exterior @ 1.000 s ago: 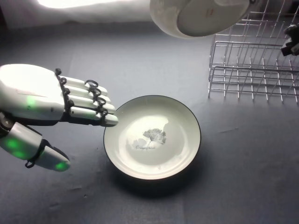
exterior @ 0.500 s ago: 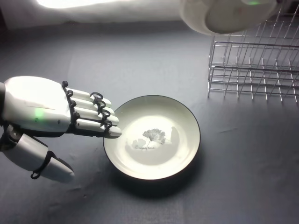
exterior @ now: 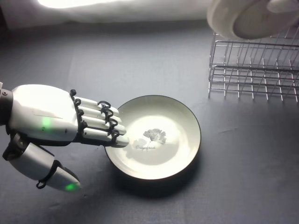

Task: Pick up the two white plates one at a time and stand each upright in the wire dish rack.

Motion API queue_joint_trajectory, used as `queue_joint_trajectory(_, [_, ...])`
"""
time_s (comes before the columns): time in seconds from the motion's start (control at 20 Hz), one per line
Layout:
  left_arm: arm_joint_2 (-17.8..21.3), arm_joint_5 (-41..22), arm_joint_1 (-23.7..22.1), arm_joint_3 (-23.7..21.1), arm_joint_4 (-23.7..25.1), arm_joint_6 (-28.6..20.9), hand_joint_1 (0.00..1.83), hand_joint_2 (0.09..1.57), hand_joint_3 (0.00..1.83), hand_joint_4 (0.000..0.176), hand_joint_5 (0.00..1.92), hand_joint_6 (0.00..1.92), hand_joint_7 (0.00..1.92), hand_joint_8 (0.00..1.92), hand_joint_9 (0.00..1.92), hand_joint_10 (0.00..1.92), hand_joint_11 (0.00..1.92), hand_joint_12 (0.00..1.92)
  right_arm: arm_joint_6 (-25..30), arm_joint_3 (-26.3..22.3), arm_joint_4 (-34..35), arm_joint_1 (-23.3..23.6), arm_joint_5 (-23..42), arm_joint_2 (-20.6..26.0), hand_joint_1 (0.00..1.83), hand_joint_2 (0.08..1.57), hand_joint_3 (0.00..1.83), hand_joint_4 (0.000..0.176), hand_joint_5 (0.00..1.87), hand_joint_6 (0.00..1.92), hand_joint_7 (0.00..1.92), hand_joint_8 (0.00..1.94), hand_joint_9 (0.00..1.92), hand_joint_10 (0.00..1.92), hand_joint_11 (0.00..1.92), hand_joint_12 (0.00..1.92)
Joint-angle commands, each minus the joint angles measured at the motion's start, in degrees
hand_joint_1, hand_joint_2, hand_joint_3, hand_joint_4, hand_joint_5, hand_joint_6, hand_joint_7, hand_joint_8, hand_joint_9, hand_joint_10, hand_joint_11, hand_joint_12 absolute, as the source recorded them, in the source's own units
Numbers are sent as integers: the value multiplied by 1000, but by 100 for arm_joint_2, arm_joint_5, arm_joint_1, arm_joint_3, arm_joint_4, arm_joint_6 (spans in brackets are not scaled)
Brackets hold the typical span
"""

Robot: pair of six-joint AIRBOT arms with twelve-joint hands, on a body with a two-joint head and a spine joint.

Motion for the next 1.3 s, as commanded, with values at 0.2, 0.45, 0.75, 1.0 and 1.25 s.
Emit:
queue_joint_trajectory(0.2, [-11, 34, 37, -30, -325, 95, 0, 1230, 0, 0, 0, 0, 0, 0, 0, 0, 0, 0, 50, 35, -258, -101, 746, 175, 1386, 1067, 1, 0, 1000, 914, 1145, 616, 1005, 1066, 833, 1110])
queue_joint_trajectory(0.45, [-50, 209, 60, -54, -325, 135, 0, 1239, 1, 0, 0, 0, 0, 0, 0, 0, 0, 0, 32, 234, -489, -252, 746, 200, 1384, 1079, 0, 0, 964, 972, 1123, 697, 974, 1080, 840, 1099])
queue_joint_trajectory(0.75, [-101, 286, 72, -56, -312, 138, 0, 1246, 3, 0, 0, 0, 0, 0, 0, 0, 0, 0, 21, 518, -694, -616, 793, 199, 1377, 1100, 0, 0, 928, 1051, 1068, 764, 930, 1153, 779, 1140])
queue_joint_trajectory(1.0, [-140, 342, 118, -57, -260, 138, 0, 1232, 0, 0, 0, 0, 0, 0, 0, 0, 0, 0, 13, 648, -739, -937, 935, 199, 1378, 1096, 0, 0, 939, 1032, 1065, 757, 942, 1145, 785, 1154])
queue_joint_trajectory(1.25, [-148, 378, 163, -56, -255, 138, 0, 1239, 0, 0, 0, 0, 0, 0, 0, 0, 0, 0, 13, 671, -789, -1277, 1153, 203, 1376, 1105, 0, 0, 908, 1067, 1047, 788, 940, 1160, 755, 1152])
